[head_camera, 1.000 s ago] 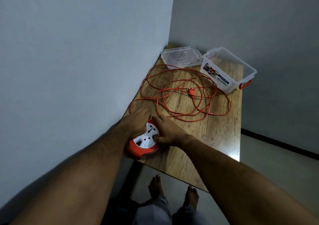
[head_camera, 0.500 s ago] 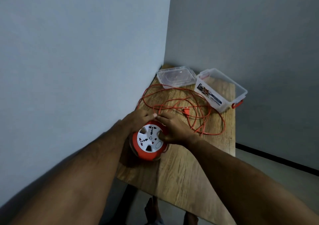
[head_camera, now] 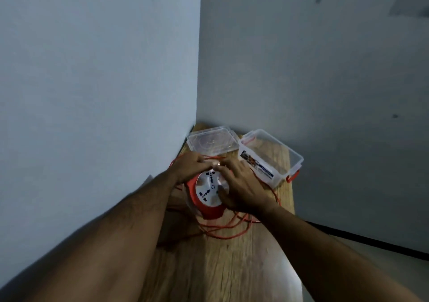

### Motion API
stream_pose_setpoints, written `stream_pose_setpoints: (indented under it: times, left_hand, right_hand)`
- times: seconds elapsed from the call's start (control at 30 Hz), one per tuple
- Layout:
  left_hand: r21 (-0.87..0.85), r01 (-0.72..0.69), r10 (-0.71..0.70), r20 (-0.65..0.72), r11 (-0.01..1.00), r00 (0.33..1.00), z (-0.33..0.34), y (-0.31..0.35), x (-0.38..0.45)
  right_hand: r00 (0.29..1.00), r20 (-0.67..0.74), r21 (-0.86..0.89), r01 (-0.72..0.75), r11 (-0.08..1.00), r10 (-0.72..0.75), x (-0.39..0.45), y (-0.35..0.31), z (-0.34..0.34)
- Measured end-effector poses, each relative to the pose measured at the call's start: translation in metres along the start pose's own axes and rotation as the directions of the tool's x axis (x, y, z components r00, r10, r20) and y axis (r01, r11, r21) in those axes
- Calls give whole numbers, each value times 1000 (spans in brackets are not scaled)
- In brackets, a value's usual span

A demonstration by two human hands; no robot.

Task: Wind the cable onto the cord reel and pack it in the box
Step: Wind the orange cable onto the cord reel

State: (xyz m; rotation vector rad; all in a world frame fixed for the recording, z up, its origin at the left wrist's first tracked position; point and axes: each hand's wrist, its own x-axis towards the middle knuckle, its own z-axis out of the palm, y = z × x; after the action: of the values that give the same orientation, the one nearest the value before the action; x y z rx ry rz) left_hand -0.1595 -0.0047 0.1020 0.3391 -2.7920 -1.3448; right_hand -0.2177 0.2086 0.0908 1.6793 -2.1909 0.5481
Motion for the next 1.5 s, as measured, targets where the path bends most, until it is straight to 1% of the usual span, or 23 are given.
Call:
stream_pose_setpoints:
  times: [0.1,0.2,0.33,0.43,0.5,0.57,0.63,0.7,0.73,0.77,0.8,0.83,0.87,0.9,0.93,0.97,1.0,1.03,1.1,1.17,1.3,1.4,1.5]
  left_hand:
    - [7,-1,1,-12,1000,1000,-3,7,20]
    - [90,-42,44,-22,995,999,-2,10,39]
    - [142,-74,77,-16,987,997,-3,11,54]
    - [155,-110,121,-67,982,990,-3,17,61]
    - [125,-117,133,-129,985,983,-4,21,64]
    - [74,-116,129,-210,991,969,-2,22,65]
    - [42,-118,125,-284,992,951,1,26,64]
    - [30,-132,135,-286,991,949,7,28,64]
    - [41,-133,139,-278,990,950,10,27,63]
    - [52,-122,131,-262,991,956,12,27,61]
    - [64,-119,131,-247,991,960,14,25,59]
    - [69,-106,119,-233,992,965,16,22,57]
    - [62,-104,116,-235,993,965,18,20,55]
    - [52,-99,109,-251,994,962,19,20,51]
    - [39,-94,101,-272,995,957,21,20,48]
    - [15,-84,85,-284,996,955,21,21,46]
    - [-14,-76,69,-286,997,956,21,20,45]
    - [-40,-71,57,-279,997,959,22,21,44]
    - [-73,-94,73,-252,993,965,24,25,40]
    - [-54,-112,95,-242,992,965,30,31,36]
    - [-65,-137,117,-246,988,962,42,43,25]
    - [-72,-166,136,-308,984,942,50,51,21]
    - [-38,-183,160,-334,982,929,55,58,18]
  right_hand:
    - [973,182,-128,166,978,-141,-4,-1,2]
    - [970,242,-228,78,971,-21,2,4,8]
    - [966,257,-226,51,973,9,12,11,9]
    - [977,144,-126,-138,982,155,18,16,14]
    - [929,51,13,-369,929,368,26,12,13]
    - [776,-79,198,-602,773,625,37,1,7]
    - [483,-103,451,-756,474,869,47,-5,12]
    - [178,97,673,-736,67,979,54,-5,21]
    - [61,237,727,-674,-135,970,55,-4,24]
    - [15,358,740,-614,-274,934,55,-4,24]
    - [22,418,740,-588,-326,908,53,-7,23]
    - [85,374,737,-632,-240,923,48,-11,20]
    - [229,221,699,-715,10,948,41,-13,14]
    - [434,30,571,-747,341,900,32,-15,7]
    - [632,-114,407,-674,617,766,23,-15,2]
    - [785,-149,278,-550,787,601,16,-15,-5]
    - [876,-100,182,-450,874,471,11,-17,-10]
    - [918,-34,85,-390,917,394,6,-16,-9]
    - [922,63,-75,-377,923,382,2,-24,-16]
    - [910,51,-162,-398,903,411,-3,-31,-22]
    - [891,-52,-192,-452,871,451,-15,-31,-29]
    - [869,-46,-194,-492,849,494,-24,-23,-31]
    - [858,-58,-83,-513,854,510,-28,-15,-34]
